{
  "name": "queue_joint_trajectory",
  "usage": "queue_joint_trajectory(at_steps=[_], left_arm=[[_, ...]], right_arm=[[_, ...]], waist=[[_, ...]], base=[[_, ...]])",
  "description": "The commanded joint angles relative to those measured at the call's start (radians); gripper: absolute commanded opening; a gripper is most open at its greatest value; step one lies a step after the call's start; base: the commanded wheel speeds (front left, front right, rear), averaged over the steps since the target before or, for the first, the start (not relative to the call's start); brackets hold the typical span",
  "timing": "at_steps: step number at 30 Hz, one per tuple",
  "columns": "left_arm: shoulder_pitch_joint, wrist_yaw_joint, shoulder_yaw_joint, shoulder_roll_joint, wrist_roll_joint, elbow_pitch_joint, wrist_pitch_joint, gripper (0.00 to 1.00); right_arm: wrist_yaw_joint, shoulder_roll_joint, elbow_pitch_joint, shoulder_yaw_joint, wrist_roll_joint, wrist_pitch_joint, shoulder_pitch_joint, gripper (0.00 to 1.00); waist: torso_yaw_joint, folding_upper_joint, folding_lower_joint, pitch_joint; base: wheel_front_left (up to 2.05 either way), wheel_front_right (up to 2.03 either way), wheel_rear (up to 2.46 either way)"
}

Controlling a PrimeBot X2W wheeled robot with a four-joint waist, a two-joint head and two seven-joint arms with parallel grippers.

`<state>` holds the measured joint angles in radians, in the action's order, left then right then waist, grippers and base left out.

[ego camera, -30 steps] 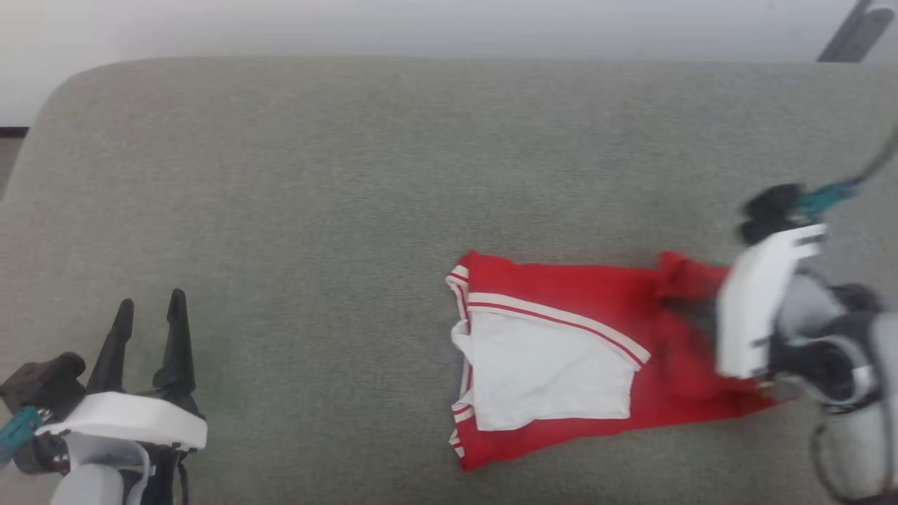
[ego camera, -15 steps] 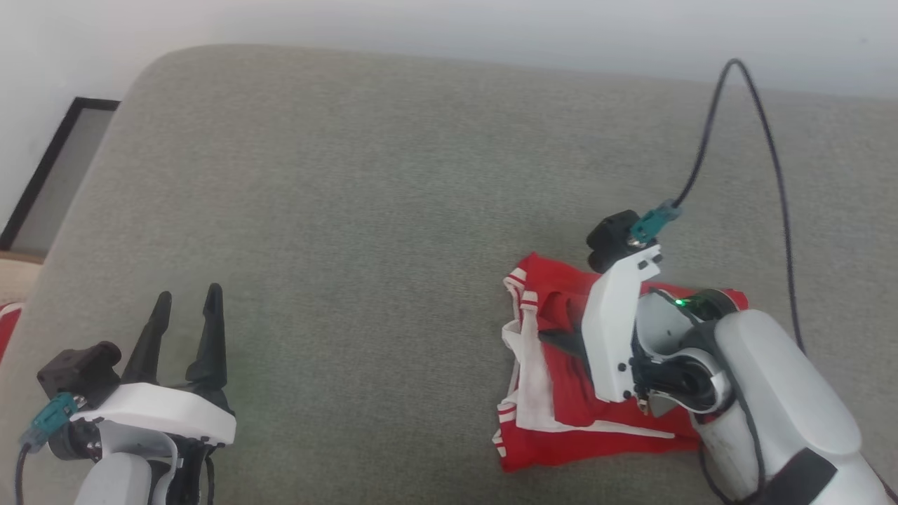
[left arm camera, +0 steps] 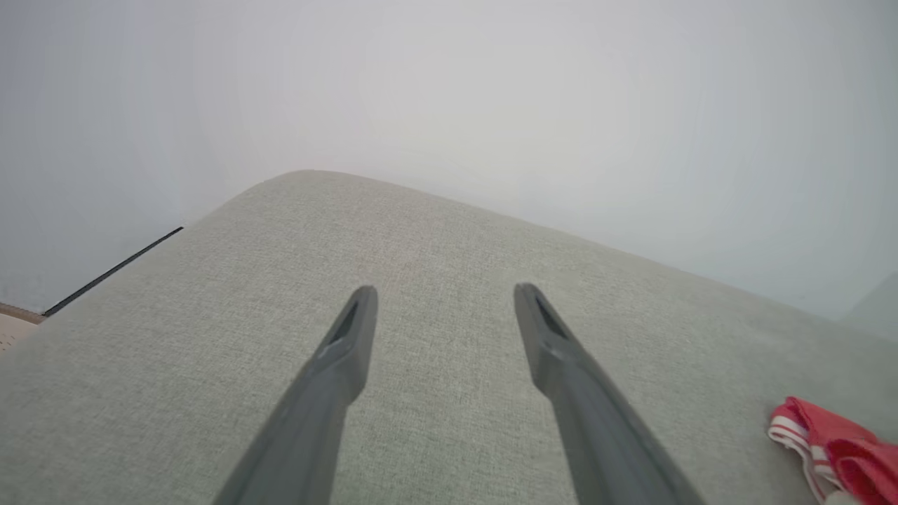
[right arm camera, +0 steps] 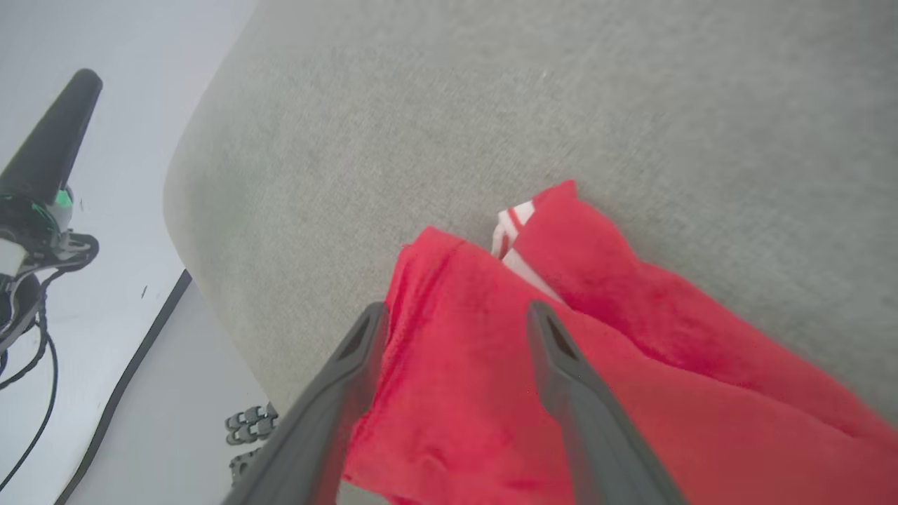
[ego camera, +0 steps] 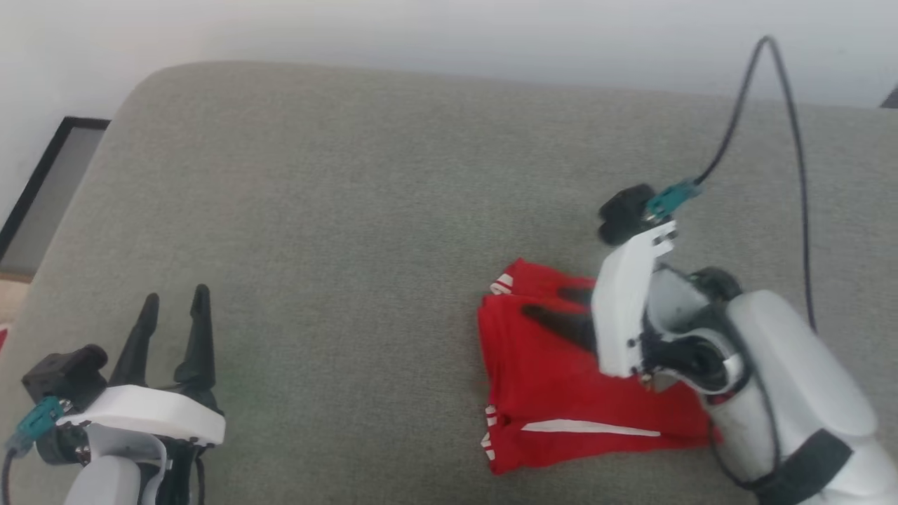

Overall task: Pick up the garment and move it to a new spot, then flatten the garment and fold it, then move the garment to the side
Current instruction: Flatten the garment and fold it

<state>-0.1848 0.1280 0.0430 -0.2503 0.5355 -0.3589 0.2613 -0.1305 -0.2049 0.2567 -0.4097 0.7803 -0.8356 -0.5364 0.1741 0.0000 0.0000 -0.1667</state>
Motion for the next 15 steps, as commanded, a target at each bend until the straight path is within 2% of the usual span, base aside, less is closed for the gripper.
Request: queue_joint_trajectory(at_steps=[1,7,15], left_arm=[[0.013,0.003,0.010,-0.007,-0.008,0.002,0.004,1.00],[0.036,0.003,0.030,-0.021,-0.016,0.013,0.004,1.00],[0.080,0.003,0.058,-0.044,-0.025,0.023,0.004,1.00]], right_arm=[[0.000,-0.022,-0.021,0.019,0.000,0.021,0.006,1.00],[0.000,-0.096,-0.107,0.102,0.010,0.139,0.070,1.00],[0.000,-0.175,-0.120,0.181,-0.015,0.328,0.154,1.00]], waist=[[-0.021,0.0000,0.0000,0.011],[-0.084,0.0000,0.0000,0.046],[-0.180,0.0000,0.0000,0.085]], base=[[0.00,0.00,0.00],[0.00,0.00,0.00],[0.00,0.00,0.00]])
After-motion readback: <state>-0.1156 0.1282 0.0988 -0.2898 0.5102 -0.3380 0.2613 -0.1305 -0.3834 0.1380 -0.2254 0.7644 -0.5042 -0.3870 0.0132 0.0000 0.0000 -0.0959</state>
